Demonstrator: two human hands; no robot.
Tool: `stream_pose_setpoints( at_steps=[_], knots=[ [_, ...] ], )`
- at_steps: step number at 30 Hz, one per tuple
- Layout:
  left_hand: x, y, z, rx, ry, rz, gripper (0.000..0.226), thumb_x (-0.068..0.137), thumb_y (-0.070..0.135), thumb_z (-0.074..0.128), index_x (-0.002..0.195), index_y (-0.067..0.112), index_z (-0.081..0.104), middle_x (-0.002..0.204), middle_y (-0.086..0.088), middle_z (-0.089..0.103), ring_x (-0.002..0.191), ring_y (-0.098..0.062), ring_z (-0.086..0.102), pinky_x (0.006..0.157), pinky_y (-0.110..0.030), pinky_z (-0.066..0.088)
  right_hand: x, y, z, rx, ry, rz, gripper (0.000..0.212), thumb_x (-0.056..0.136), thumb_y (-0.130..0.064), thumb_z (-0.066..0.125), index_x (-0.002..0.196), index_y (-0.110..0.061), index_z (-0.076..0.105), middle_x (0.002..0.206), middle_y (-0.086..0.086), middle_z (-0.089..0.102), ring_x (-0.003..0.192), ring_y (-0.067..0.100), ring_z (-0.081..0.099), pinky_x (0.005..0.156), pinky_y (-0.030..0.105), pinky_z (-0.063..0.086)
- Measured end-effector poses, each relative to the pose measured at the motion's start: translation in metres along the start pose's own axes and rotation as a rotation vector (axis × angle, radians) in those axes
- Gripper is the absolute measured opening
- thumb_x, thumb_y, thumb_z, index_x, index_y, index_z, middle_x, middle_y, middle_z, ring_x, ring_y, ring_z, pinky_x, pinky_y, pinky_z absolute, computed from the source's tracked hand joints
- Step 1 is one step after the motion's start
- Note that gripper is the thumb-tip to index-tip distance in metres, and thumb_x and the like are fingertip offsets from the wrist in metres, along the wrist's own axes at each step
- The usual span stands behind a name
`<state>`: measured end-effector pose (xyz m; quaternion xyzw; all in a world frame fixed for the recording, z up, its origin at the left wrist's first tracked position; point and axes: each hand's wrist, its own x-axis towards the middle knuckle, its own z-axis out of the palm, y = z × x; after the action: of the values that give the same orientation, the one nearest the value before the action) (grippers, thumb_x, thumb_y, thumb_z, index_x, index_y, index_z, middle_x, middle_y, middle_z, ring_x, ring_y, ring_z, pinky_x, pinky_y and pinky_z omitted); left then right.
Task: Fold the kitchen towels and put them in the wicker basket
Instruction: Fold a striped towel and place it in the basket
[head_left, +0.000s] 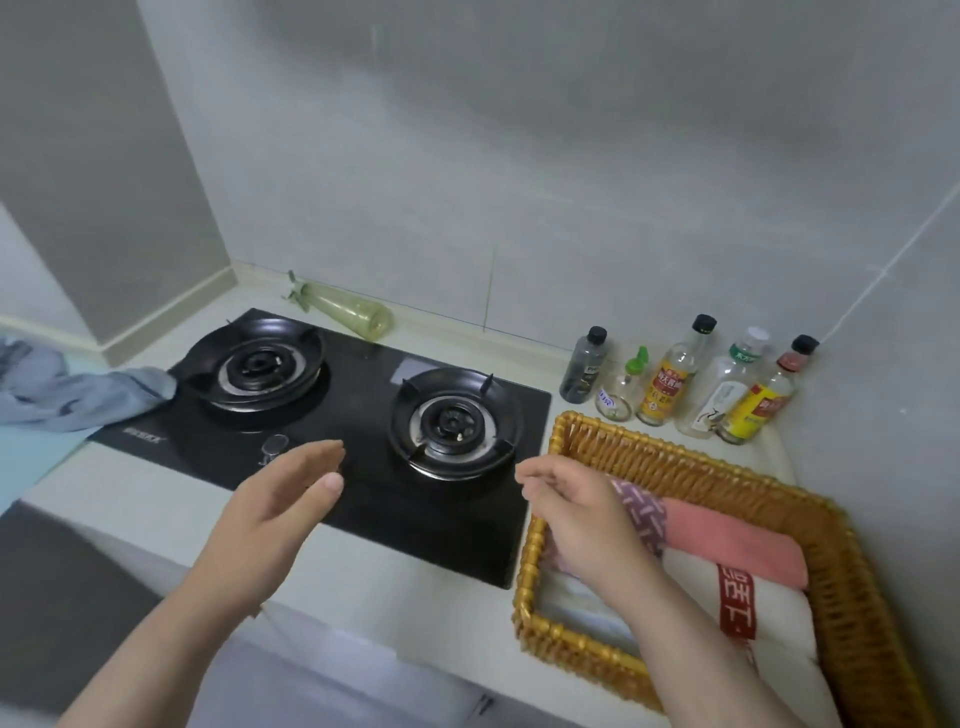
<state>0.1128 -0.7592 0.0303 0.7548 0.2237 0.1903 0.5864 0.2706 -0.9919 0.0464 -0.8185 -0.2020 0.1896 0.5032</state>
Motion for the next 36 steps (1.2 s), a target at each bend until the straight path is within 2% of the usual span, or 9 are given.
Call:
stream_pose_setpoints(
  at_steps=[3,7,9,13,17,23,27,31,36],
  knots=[
    [-0.025,0.007,-0.009,0.027,0.034,0.006,0.043,0.074,0.056,0.061,0.114,0.039,0.063,0.114,0.025,0.067,0.108,0.007,0.061,0.093,-0.024,0.045,-0.02,-0.002,0.004,0.012,-0.018,-0.021,0.02,0.096,-0.023,0.056,0.101,-0.04,0.065,0.102,-0.021,0.068,0.099,-0.009,0.06,0.088,0.016,0.049],
    [-0.053,0.01,-0.02,0.04,0.051,-0.013,0.063,0.064,0.063,0.061,0.123,0.039,0.06,0.121,0.017,0.066,0.113,0.005,0.059,0.095,-0.027,0.045,-0.042,-0.003,0.008,0.036,-0.035,-0.038,0.017,0.096,-0.025,0.057,0.101,-0.039,0.065,0.101,-0.02,0.068,0.098,-0.007,0.061,0.09,0.019,0.05],
    [-0.065,0.013,-0.023,0.024,0.055,-0.018,0.065,0.061,0.063,0.062,0.123,0.042,0.057,0.124,0.015,0.065,0.114,0.005,0.058,0.095,-0.026,0.044,-0.051,-0.005,0.012,0.035,-0.036,-0.041,0.014,0.096,-0.028,0.057,0.102,-0.038,0.065,0.101,-0.02,0.067,0.097,-0.004,0.061,0.09,0.021,0.051],
    [-0.087,0.023,-0.032,0.037,0.067,0.001,0.06,0.062,0.063,0.061,0.119,0.045,0.057,0.125,0.017,0.063,0.113,0.01,0.057,0.093,-0.022,0.043,-0.066,-0.013,0.02,0.036,-0.03,-0.071,0.012,0.095,-0.03,0.057,0.095,-0.041,0.062,0.098,-0.02,0.066,0.094,-0.002,0.06,0.087,0.022,0.052],
    [-0.101,0.028,-0.046,0.053,0.117,0.013,0.045,0.074,0.05,0.062,0.119,0.042,0.058,0.124,0.018,0.063,0.113,0.011,0.056,0.097,-0.023,0.042,-0.076,-0.021,0.029,0.033,-0.055,-0.093,0.014,0.096,-0.028,0.056,0.093,-0.04,0.061,0.097,-0.021,0.065,0.092,-0.002,0.06,0.078,0.016,0.049],
    [-0.116,0.026,-0.083,0.121,0.202,0.024,0.068,0.066,0.067,0.057,0.127,0.035,0.059,0.126,0.023,0.062,0.118,0.008,0.055,0.1,-0.029,0.042,-0.076,-0.037,0.052,0.03,-0.079,-0.121,0.019,0.096,-0.024,0.057,0.086,-0.04,0.062,0.093,-0.019,0.067,0.09,0.0,0.062,0.085,0.022,0.052],
    [-0.118,0.019,-0.111,0.14,0.245,0.026,0.068,0.067,0.069,0.055,0.126,0.036,0.06,0.125,0.025,0.062,0.116,0.008,0.055,0.102,-0.033,0.043,-0.072,-0.056,0.074,0.02,-0.11,-0.141,0.02,0.097,-0.024,0.055,0.086,-0.038,0.062,0.092,-0.019,0.066,0.086,-0.001,0.061,0.079,0.016,0.049],
    [-0.113,0.007,-0.143,0.14,0.265,0.015,0.068,0.066,0.069,0.055,0.126,0.038,0.06,0.126,0.023,0.062,0.118,0.004,0.056,0.104,-0.034,0.043,-0.061,-0.074,0.108,0.042,-0.105,-0.13,0.015,0.095,-0.022,0.056,0.092,-0.026,0.07,0.093,-0.011,0.069,0.089,0.004,0.063,0.087,0.026,0.052],
    [-0.095,-0.007,-0.202,0.127,0.281,0.018,0.065,0.069,0.066,0.057,0.125,0.035,0.061,0.124,0.021,0.064,0.117,0.004,0.056,0.101,-0.031,0.043,-0.048,-0.1,0.162,0.069,-0.105,-0.107,0.016,0.095,-0.02,0.057,0.089,-0.026,0.071,0.091,-0.012,0.069,0.089,0.004,0.063,0.09,0.031,0.054]
  ],
)
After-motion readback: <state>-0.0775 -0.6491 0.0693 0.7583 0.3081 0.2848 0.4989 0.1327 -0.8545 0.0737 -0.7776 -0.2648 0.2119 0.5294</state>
